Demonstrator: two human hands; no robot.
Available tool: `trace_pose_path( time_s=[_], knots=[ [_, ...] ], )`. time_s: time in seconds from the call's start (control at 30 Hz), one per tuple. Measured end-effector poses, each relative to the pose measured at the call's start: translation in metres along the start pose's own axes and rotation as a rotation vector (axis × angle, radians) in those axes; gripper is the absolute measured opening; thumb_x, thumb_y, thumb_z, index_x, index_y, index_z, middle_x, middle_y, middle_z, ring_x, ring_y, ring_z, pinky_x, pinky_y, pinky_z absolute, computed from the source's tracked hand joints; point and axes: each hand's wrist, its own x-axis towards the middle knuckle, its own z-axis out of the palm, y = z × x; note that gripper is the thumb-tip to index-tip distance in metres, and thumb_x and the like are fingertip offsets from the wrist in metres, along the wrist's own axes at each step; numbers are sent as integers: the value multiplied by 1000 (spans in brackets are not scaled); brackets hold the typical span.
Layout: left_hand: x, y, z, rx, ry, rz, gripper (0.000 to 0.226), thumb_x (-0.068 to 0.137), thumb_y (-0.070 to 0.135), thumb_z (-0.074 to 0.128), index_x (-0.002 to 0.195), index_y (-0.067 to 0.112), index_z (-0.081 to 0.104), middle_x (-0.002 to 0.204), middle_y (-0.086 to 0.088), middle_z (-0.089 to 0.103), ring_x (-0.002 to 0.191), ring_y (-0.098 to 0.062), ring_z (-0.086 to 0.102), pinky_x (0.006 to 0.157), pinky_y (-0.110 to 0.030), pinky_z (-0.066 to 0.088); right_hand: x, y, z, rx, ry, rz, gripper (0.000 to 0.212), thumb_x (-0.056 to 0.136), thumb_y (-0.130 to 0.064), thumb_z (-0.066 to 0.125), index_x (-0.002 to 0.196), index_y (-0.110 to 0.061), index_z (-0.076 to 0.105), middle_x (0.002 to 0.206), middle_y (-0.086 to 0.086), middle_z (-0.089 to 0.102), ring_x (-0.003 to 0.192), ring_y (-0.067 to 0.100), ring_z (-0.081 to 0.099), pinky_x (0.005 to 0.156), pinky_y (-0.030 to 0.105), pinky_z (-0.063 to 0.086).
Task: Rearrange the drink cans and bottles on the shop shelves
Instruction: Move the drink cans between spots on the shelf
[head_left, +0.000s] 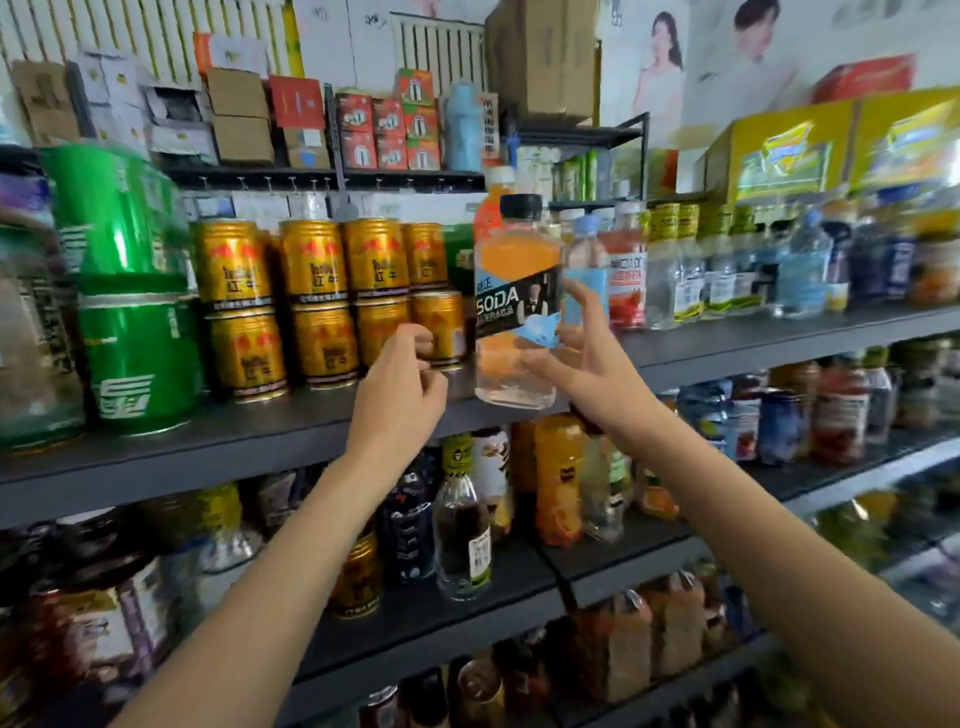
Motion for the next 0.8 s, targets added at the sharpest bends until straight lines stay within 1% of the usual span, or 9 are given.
trace_pose_path(
  time_s=[0.03,0.1,0.17,0.27,0.37,0.43,0.53,0.7,0.8],
  knots=[
    [4,19,21,-26,-24,16,30,89,9,53,117,13,45,110,3,53,96,-14,55,83,-29,44,-5,4,-28,-3,33,0,67,87,-17,62,133,-36,17,113,22,57,104,29,61,90,35,50],
    [13,60,69,-68,-76,52,27,89,8,52,115,13,45,112,-3,54,98,-20,55,83,-33,45,-13,13,-88,0,96,11,67,88,-12,60,135,-32,16,105,8,59,91,8,67,80,23,54],
    [20,104,118,-67,-134,93,32,89,9,51,120,12,43,115,-3,51,102,-24,54,82,-33,43,-18,22,-151,-19,157,32,66,90,-7,57,137,-27,16,105,2,60,80,-2,66,74,16,52],
    [30,165,190,-14,-262,113,47,92,16,51,135,10,32,124,-3,47,110,-25,50,84,-34,41,-22,42,-243,-29,262,78,64,89,-7,59,135,-26,20,100,5,62,75,1,66,72,19,54],
    [38,217,255,7,-357,114,46,92,21,53,133,12,34,128,-7,50,115,-28,49,96,-45,40,-29,71,-321,-11,366,162,58,84,-10,66,128,-19,29,116,11,60,94,15,65,81,30,55],
    [46,245,291,-10,-392,102,44,92,22,52,131,13,35,127,-5,50,116,-26,49,98,-47,38,-37,89,-363,31,406,250,59,82,-14,70,127,-15,33,121,12,58,98,22,64,74,32,57],
    [66,278,338,-52,-413,104,41,92,20,52,130,13,36,125,-5,50,111,-24,51,96,-45,41,-44,117,-424,1,443,327,58,80,-14,72,122,-21,33,118,13,59,97,25,64,69,33,58],
    [105,313,408,-25,-369,151,41,92,20,52,129,12,37,125,-6,51,108,-23,53,86,-38,45,-25,156,-508,-52,498,329,85,69,-28,81,134,-28,25,133,11,51,116,28,55,99,52,44],
    [135,318,450,-33,-275,129,42,90,21,56,128,14,39,124,-8,50,104,-25,55,82,-42,49,2,176,-543,-145,492,270,83,75,-20,77,137,-28,23,132,10,50,114,25,55,100,47,44]
  ],
)
